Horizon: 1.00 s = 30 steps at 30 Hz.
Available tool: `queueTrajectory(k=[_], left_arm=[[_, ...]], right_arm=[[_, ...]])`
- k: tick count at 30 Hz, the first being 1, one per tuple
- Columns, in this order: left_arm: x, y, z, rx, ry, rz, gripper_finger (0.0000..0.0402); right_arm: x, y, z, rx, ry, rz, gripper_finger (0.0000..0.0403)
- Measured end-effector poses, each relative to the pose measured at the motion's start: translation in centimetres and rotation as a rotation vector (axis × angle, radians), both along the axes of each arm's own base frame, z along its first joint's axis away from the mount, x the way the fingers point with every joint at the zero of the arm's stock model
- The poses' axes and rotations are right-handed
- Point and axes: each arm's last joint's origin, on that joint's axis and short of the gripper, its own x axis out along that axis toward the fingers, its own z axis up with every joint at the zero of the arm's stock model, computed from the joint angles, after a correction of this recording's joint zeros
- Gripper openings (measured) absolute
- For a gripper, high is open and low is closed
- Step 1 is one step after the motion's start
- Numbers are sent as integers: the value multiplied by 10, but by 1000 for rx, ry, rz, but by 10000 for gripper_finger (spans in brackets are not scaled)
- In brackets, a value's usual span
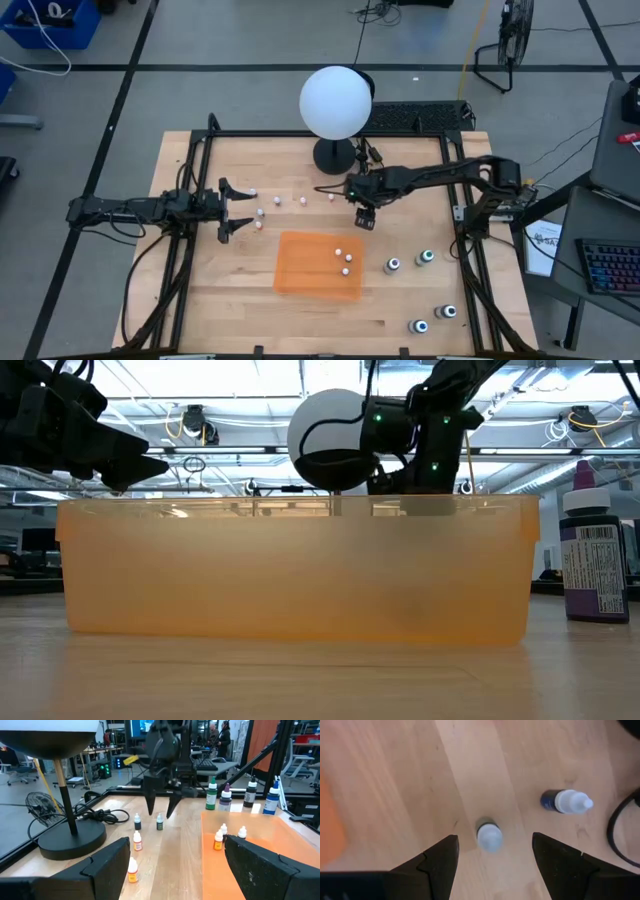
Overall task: Pick & Place food coloring
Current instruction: Put the small green food coloring bottle into the orange container
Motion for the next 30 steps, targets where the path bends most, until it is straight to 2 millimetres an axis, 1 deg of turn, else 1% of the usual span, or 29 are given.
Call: queueTrajectory(k=[5,12,19,25,30], left_arm=[[0,0,0,0,1,0,324],[0,0,0,0,0,0,324],[0,0,0,0,1,0,324],[0,0,0,0,1,0,324],[0,0,0,0,1,0,324]], right_arm=[[3,-5,-14,13,38,-4,242],[8,-7,-31,34,68,16,242],[7,-7,-32,34,84,18,230],[7,-7,-32,33,81,21,192],[7,-9,-32,26,81,37,129]])
